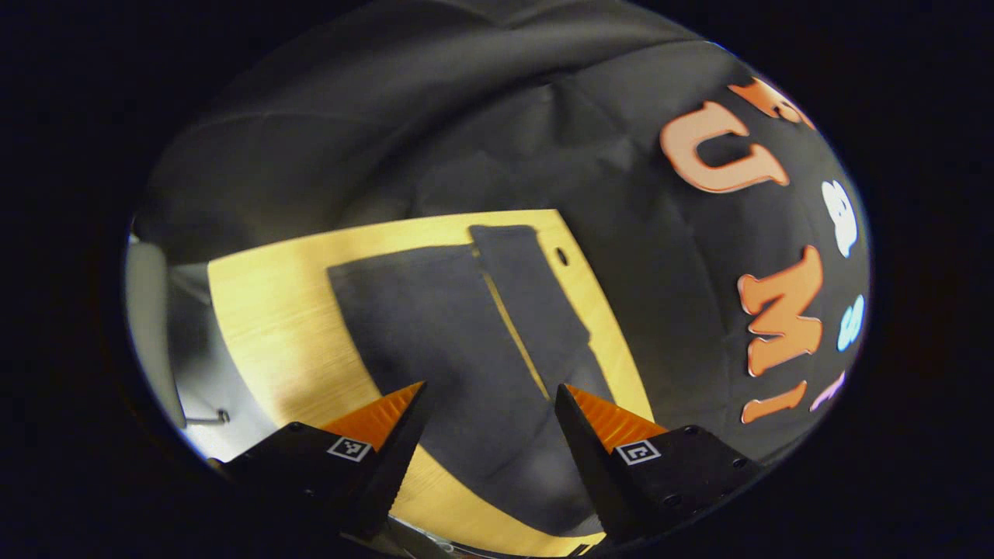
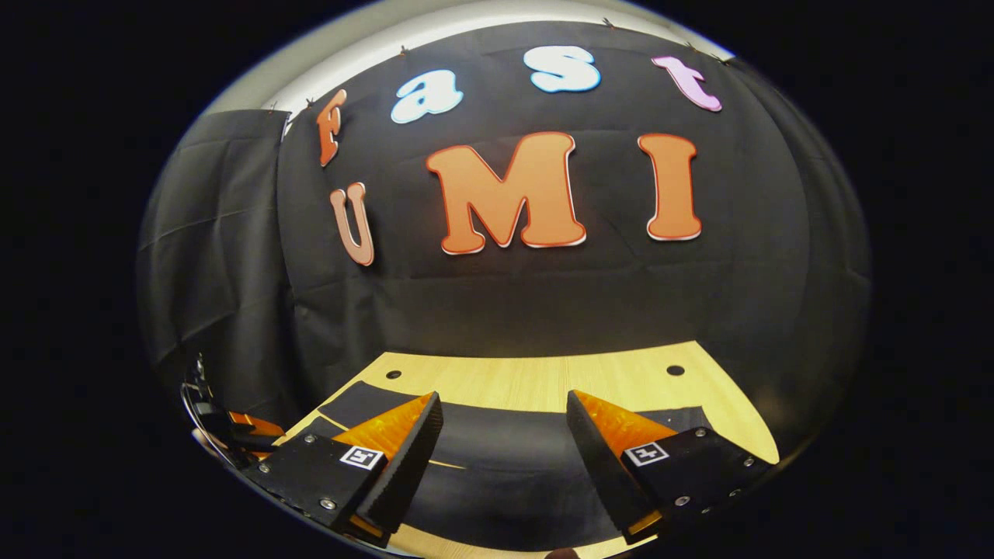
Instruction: Grasp the waist and the cuffs of the jeans and fold them to make the two legs overlap; first hold the waist and fold one-third of the jeans toward the cuffs, then hold the cuffs and fold the remaining one-third in the same direction to finish folding.
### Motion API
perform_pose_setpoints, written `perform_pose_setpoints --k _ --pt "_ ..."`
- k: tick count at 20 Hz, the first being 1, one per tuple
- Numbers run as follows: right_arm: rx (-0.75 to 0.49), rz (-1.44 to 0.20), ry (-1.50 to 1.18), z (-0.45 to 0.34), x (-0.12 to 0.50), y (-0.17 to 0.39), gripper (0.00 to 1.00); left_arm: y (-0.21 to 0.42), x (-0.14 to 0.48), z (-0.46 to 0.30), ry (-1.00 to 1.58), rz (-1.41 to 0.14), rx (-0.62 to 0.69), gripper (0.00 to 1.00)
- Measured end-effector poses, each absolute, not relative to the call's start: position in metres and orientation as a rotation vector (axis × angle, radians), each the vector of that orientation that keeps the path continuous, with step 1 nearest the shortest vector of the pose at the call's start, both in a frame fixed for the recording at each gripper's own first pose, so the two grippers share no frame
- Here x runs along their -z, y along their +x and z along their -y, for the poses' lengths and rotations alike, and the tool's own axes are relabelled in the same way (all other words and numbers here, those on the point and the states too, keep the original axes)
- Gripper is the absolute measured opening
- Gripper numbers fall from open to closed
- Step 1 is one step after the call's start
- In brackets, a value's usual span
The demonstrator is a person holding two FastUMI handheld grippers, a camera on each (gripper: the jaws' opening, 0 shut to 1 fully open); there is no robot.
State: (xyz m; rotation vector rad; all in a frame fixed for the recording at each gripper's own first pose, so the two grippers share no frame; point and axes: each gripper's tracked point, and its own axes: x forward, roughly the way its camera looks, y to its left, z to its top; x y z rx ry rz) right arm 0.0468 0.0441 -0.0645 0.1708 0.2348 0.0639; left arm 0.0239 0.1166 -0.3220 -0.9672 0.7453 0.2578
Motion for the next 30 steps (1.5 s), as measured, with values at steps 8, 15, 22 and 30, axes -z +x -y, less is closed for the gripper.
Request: perform_pose_setpoints --k 8,15,22,30 --pt "-0.044 -0.327 0.186 -0.029 0.086 0.056 0.96 0.008 0.394 -0.13 -1.088 -0.898 -0.49 0.98" --pt "0.007 -0.363 0.192 -0.002 0.101 0.07 0.97 0.017 0.407 -0.132 -1.081 -0.92 -0.541 0.98" --pt "0.029 -0.397 0.267 0.01 0.107 0.07 0.97 0.078 0.405 -0.108 -1.08 -0.851 -0.355 0.96" --pt "0.117 -0.439 0.342 0.039 0.115 0.051 0.97 0.128 0.432 -0.085 -1.152 -0.846 -0.285 0.25"
